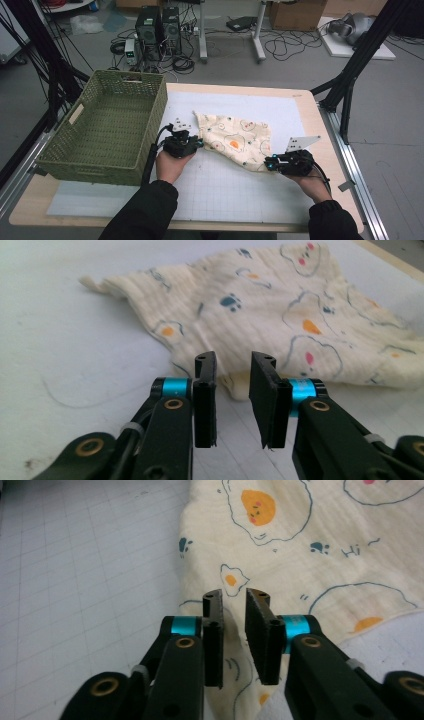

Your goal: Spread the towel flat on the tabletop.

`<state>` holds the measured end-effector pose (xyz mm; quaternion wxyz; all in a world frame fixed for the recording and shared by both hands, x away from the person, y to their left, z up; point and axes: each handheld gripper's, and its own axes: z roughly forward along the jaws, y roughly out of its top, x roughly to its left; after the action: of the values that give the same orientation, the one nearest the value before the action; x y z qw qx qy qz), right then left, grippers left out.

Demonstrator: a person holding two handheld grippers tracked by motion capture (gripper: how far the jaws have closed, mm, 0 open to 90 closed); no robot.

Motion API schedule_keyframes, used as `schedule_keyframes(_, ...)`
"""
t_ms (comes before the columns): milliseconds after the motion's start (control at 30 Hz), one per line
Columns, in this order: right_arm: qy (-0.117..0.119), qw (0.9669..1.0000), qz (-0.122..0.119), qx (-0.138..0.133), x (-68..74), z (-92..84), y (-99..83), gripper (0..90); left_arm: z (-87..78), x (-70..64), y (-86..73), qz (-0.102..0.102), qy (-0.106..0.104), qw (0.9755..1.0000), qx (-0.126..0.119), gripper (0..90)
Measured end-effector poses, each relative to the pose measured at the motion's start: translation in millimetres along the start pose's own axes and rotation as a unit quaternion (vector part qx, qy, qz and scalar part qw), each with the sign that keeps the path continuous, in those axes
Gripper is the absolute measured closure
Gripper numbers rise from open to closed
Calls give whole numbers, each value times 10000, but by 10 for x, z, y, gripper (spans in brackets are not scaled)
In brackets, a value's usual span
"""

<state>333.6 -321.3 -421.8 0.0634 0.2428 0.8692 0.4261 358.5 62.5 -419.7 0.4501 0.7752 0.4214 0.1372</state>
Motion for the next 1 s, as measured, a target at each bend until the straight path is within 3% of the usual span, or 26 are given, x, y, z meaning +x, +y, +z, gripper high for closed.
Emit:
schedule_keyframes(133,26,10000,-2,67,0,34,-2,738,123,-48,-52,99,-197,9995,243,801)
schedule_keyframes(267,44,10000,6,88,-6,49,-4,709,249,-51,-73,116,-214,9992,309,784)
schedule_keyframes(500,23,9998,10,192,-28,113,-13,677,395,-71,-105,151,-12,9992,370,747)
schedule_keyframes(567,18,9998,24,181,-36,122,-15,676,401,-100,-99,363,172,9984,404,803)
schedule_keyframes(633,13,9998,28,196,-42,132,-16,673,405,-114,-90,417,247,9979,438,848)
schedule_keyframes(800,3,9998,15,207,-33,125,-12,673,363,-124,-76,445,232,9973,529,896)
schedule_keyframes(1000,22,9998,-11,212,-8,109,-11,662,147,-179,-56,552,116,9975,427,897)
